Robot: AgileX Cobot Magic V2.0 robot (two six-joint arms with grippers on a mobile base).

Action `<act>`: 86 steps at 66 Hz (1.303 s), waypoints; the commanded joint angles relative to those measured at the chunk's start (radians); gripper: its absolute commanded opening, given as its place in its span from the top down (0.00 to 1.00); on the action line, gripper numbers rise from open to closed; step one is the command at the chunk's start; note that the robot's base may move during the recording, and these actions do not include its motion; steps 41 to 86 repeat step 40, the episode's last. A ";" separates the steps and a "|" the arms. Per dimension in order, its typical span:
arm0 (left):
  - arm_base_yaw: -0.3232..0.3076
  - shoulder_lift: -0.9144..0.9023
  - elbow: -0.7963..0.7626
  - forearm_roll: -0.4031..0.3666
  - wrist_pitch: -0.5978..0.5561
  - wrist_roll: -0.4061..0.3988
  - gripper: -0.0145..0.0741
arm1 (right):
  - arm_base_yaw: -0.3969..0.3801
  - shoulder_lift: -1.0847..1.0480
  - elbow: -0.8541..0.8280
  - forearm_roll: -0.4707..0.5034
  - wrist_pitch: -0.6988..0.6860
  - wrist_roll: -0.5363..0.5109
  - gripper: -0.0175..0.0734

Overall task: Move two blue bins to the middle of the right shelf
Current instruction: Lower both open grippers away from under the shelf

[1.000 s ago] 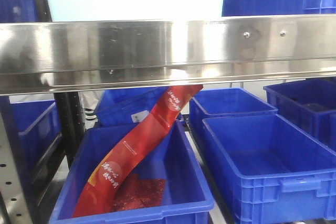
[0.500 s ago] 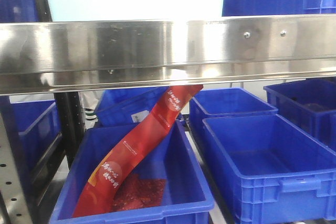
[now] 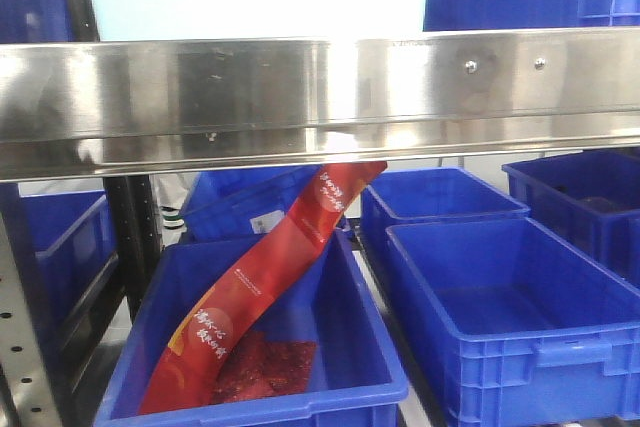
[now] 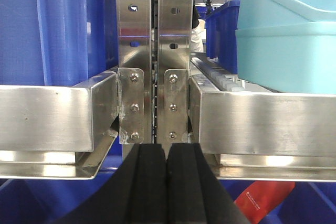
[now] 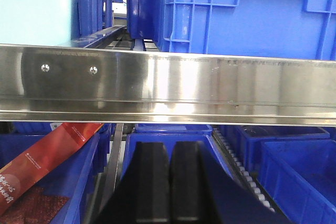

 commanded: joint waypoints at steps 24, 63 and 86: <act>0.004 -0.005 -0.002 -0.006 -0.018 0.001 0.96 | -0.004 -0.004 0.002 0.003 -0.022 -0.008 0.98; 0.004 -0.005 -0.002 -0.006 -0.018 0.001 0.96 | -0.004 -0.004 0.002 0.003 -0.022 -0.008 0.98; 0.004 -0.005 -0.002 -0.006 -0.018 0.001 0.96 | -0.004 -0.004 0.002 0.003 -0.022 -0.008 0.98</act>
